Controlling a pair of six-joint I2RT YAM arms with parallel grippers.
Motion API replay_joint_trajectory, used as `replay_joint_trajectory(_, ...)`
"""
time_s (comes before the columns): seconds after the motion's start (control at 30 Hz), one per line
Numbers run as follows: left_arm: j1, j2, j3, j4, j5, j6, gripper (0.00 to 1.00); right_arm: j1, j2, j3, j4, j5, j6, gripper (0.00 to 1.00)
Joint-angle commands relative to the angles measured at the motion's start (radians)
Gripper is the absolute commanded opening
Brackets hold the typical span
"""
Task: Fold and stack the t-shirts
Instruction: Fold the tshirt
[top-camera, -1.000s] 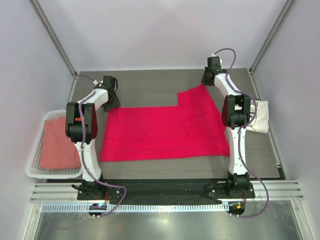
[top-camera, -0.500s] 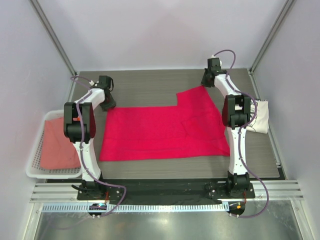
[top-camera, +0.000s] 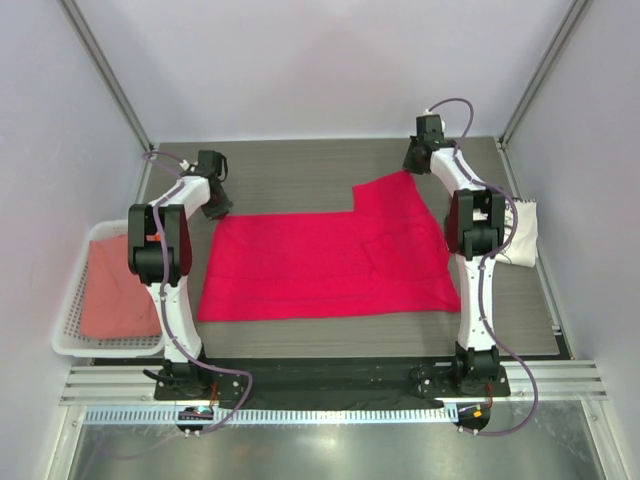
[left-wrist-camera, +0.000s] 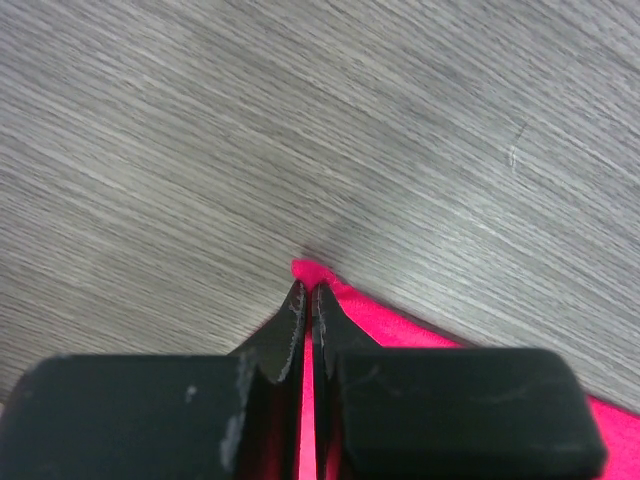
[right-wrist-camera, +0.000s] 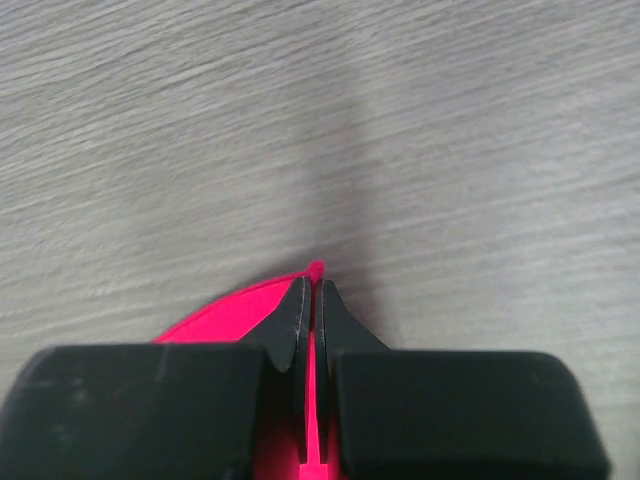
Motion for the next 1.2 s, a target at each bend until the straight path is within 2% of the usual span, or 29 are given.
replay_joint_trajectory(0.0,0.006,-0.046,-0.011,0.029,-0.017,0.033,0.0,0.003,-0.16,-0.03,0.032,-0.008,-0.007,0.01)
replay_joint_trajectory(0.27,-0.003,-0.19,-0.183,0.227,0.058,0.093,0.0,-0.01,-0.333,-0.208,0.087,-0.099,-0.015,0.01)
replay_joint_trajectory(0.7,-0.016,-0.437,-0.44,0.447,0.004,0.107,0.0,-0.027,-0.684,-0.556,0.173,-0.166,-0.009,0.01)
replay_joint_trajectory(1.17,-0.023,-0.687,-0.735,0.664,-0.075,0.096,0.0,-0.032,-1.045,-0.895,0.171,-0.131,0.003,0.01)
